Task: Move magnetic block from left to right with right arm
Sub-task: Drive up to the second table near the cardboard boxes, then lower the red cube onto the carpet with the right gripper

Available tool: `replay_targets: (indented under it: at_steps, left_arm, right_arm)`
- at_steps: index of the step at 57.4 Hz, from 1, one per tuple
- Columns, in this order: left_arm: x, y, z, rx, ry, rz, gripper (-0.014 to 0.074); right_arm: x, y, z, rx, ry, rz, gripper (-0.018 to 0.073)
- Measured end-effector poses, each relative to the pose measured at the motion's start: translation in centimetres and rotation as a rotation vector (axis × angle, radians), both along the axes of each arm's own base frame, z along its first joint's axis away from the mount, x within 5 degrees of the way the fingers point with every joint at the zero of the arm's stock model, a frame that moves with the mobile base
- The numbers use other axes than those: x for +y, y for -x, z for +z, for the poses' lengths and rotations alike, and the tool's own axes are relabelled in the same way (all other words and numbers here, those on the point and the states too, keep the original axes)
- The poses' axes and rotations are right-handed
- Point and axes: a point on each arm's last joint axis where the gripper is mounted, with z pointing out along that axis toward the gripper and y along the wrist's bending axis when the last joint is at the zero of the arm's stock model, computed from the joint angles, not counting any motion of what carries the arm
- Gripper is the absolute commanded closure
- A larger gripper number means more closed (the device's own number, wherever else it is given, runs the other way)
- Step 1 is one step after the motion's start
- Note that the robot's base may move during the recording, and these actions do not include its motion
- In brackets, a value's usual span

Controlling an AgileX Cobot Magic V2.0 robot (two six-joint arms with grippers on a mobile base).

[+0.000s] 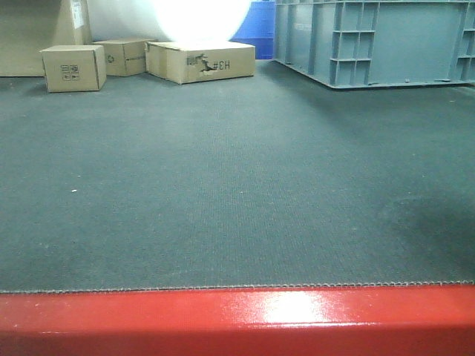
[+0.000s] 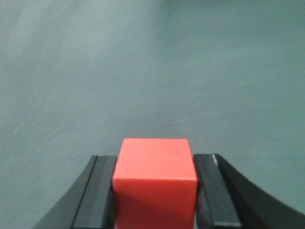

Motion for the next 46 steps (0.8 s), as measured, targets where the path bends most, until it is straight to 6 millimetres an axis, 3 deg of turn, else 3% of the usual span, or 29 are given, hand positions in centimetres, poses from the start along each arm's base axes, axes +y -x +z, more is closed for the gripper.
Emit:
replay_targets:
  at_steps: [15,29,46]
  left_arm:
    - [0.0,0.0,0.0,0.0,0.0,0.0,0.0722]
    - [0.0,0.0,0.0,0.0,0.0,0.0,0.0722]
    - [0.0,0.0,0.0,0.0,0.0,0.0,0.0722]
  right_arm:
    - [7.5,-5.1,-1.2,0.262,0.055,0.193,0.0325]
    - [13.7,-7.9,-3.5,0.59,-0.026,0.062,0.0325]
    - [18.8,-10.5,-4.8,0.779,0.059,0.001,0.0323]
